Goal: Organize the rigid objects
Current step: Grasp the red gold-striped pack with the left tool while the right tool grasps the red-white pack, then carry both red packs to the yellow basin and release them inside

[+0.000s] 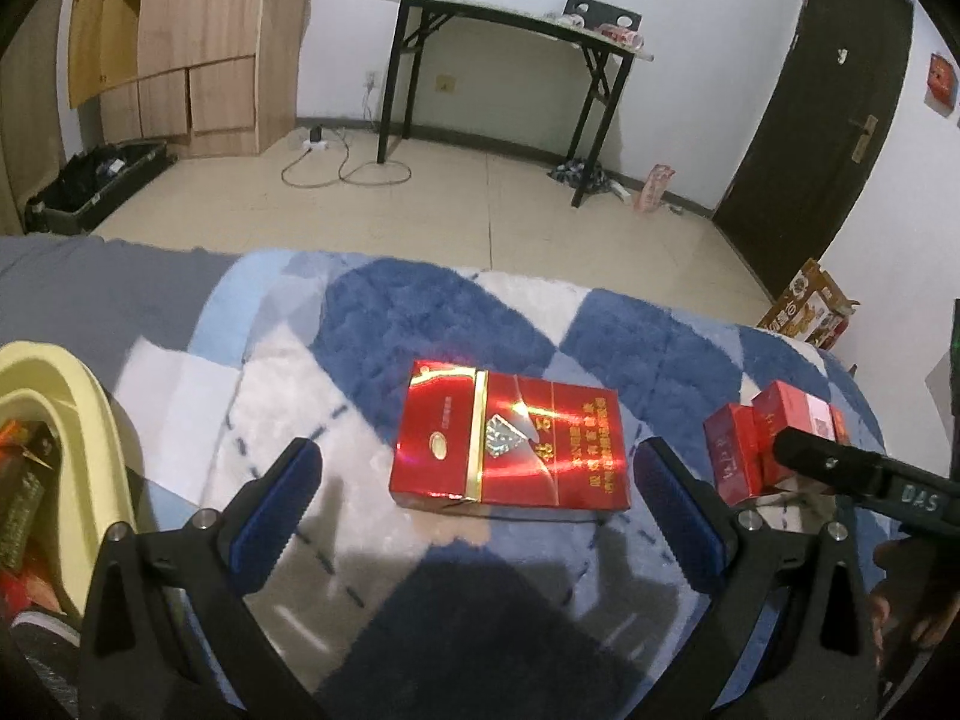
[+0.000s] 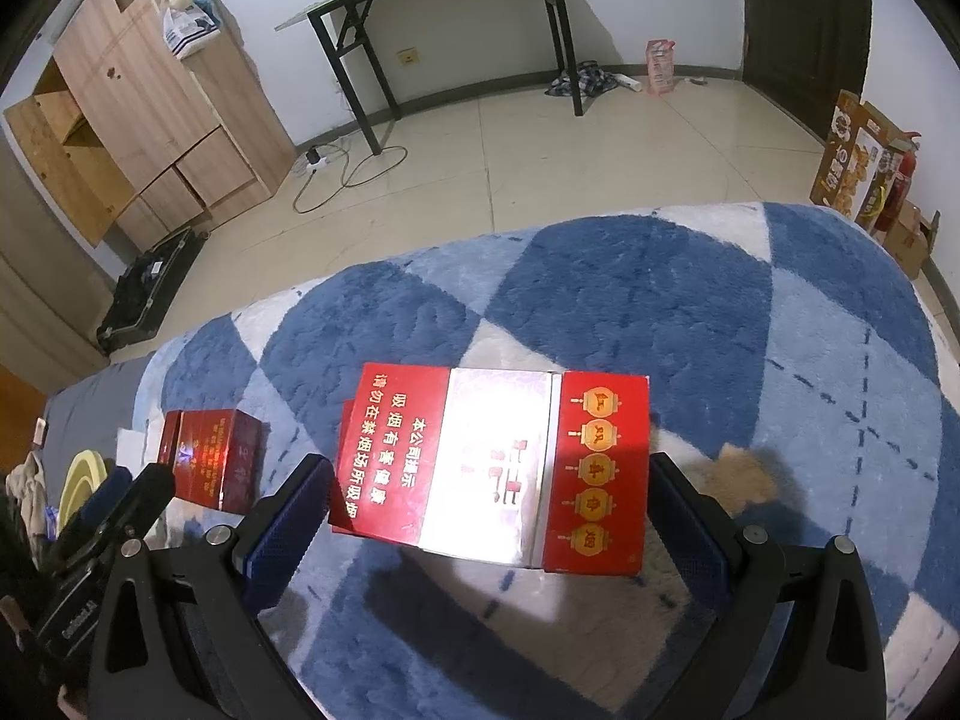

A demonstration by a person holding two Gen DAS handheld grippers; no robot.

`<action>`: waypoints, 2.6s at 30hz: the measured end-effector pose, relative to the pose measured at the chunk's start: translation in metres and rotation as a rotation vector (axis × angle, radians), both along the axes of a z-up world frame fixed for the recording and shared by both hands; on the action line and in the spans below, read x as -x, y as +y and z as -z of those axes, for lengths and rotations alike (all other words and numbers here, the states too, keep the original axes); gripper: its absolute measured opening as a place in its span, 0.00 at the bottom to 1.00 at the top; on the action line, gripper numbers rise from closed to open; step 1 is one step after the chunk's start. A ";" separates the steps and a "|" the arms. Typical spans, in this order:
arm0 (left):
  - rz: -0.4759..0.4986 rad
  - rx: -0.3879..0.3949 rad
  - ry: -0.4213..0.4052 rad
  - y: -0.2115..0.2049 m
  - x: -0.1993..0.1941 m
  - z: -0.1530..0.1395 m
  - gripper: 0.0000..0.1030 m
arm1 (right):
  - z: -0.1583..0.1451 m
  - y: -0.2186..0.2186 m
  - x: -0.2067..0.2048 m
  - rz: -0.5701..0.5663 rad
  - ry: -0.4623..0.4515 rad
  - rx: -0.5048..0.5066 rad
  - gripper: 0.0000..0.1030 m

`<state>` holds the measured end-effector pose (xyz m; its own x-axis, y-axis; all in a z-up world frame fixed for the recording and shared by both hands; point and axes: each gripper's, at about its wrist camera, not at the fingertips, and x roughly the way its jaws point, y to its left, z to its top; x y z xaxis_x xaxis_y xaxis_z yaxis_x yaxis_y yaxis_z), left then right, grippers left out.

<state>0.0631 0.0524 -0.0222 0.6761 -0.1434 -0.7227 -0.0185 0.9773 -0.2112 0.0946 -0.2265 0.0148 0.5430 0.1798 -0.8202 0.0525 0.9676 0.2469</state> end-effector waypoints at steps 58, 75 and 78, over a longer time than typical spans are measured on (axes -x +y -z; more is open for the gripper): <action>-0.657 0.094 -0.074 0.275 0.148 -0.036 0.87 | -0.033 0.271 0.080 -0.834 -0.107 0.030 0.93; -0.648 0.091 -0.028 0.272 0.146 -0.025 1.00 | 0.002 0.396 0.060 -1.087 -0.007 0.126 0.81; -0.627 0.079 -0.077 0.264 0.151 -0.041 1.00 | -0.014 0.381 0.073 -1.086 -0.050 0.099 0.92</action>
